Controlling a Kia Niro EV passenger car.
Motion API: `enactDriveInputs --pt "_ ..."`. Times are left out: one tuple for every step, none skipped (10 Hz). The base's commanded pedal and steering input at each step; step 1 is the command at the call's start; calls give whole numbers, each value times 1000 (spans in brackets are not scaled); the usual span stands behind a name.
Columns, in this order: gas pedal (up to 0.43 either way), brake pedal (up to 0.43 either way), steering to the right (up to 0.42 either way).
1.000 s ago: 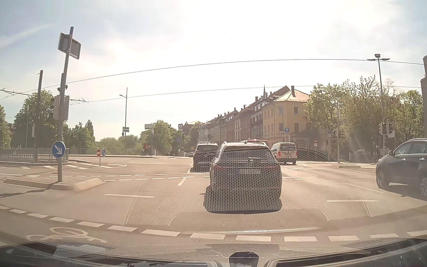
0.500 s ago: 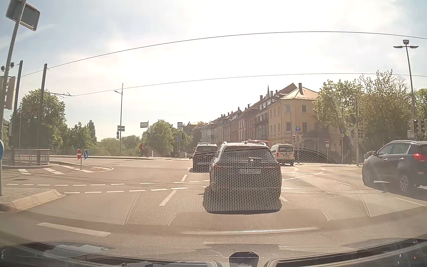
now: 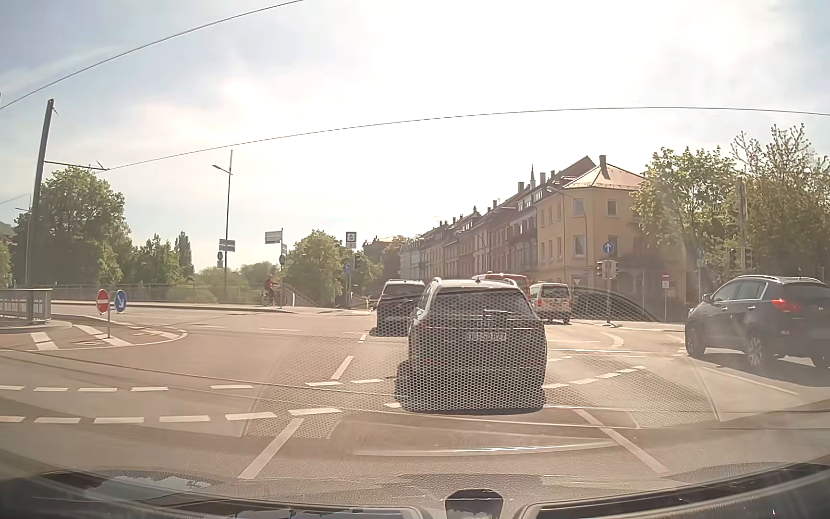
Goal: Follow the waypoints while adhering to traffic rules and regulations
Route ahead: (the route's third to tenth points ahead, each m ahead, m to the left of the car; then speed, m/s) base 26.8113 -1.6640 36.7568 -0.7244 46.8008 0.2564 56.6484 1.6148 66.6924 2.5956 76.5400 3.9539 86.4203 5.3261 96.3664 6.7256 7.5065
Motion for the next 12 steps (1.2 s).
enactDriveInputs --pt "20 0 -19" --pt "39 0 -20" --pt "59 0 -20" --pt "59 0 -20" --pt "59 0 -20" --pt "67 0 -20" --pt "79 0 -20" --pt "87 0 -22" --pt "87 0 -20" --pt "87 0 -16" --pt "87 0 -10" --pt "87 0 -11"
